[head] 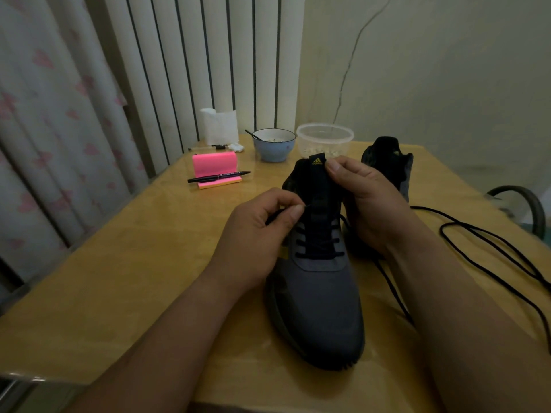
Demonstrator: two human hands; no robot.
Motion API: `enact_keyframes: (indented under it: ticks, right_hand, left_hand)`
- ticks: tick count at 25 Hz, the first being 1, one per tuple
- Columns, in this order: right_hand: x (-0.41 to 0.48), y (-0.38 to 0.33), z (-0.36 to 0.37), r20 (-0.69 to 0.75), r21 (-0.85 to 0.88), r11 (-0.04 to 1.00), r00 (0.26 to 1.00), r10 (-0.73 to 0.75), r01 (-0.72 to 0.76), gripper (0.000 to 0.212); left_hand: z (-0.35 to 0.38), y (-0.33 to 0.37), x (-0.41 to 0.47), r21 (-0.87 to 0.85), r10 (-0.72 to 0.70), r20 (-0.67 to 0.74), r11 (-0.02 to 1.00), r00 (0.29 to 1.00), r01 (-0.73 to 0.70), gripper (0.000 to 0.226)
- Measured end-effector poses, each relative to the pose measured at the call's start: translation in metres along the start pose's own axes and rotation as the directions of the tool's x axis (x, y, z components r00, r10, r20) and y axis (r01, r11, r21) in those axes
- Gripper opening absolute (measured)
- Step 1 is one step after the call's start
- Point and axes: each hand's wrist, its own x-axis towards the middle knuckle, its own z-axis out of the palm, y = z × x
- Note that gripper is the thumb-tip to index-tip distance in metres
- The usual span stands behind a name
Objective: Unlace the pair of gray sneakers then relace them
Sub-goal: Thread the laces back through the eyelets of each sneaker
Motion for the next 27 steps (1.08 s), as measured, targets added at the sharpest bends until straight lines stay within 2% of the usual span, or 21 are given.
enact_keyframes:
  ticks: [4,11,14,20,24,27]
  right_hand:
    - [0.000,0.000,0.003,-0.005,-0.016,1.000,1.000,0.001,-0.001,0.022]
    - [0.003,0.001,0.002,-0.004,-0.012,1.000,1.000,0.016,-0.016,0.028]
    - [0.004,0.002,0.005,0.004,-0.008,1.000,1.000,0.022,-0.022,0.020]
    - [0.002,0.002,0.010,-0.019,-0.029,1.000,1.000,-0.011,0.011,0.020]
    - [0.001,0.000,0.011,-0.020,-0.032,0.999,1.000,-0.014,0.013,0.020]
    - [0.000,0.000,0.012,-0.012,-0.026,1.000,1.000,-0.016,0.015,0.019]
  left_hand:
    - [-0.002,0.005,0.002,-0.138,-0.079,0.081,0.986,0.994,0.090,0.012]
    - [-0.005,0.011,0.007,-0.073,-0.084,0.142,0.993,0.986,0.095,0.012]
    - [0.003,0.008,0.006,-0.009,-0.061,0.087,0.998,0.994,0.062,0.012]
    - [0.013,0.010,-0.006,-0.022,-0.078,-0.094,0.997,0.993,0.076,0.006]
    - [0.012,0.012,-0.008,-0.024,-0.064,-0.111,0.998,0.992,0.061,0.006]
    - [0.010,0.011,-0.008,-0.087,-0.101,-0.075,0.992,0.992,0.094,0.008]
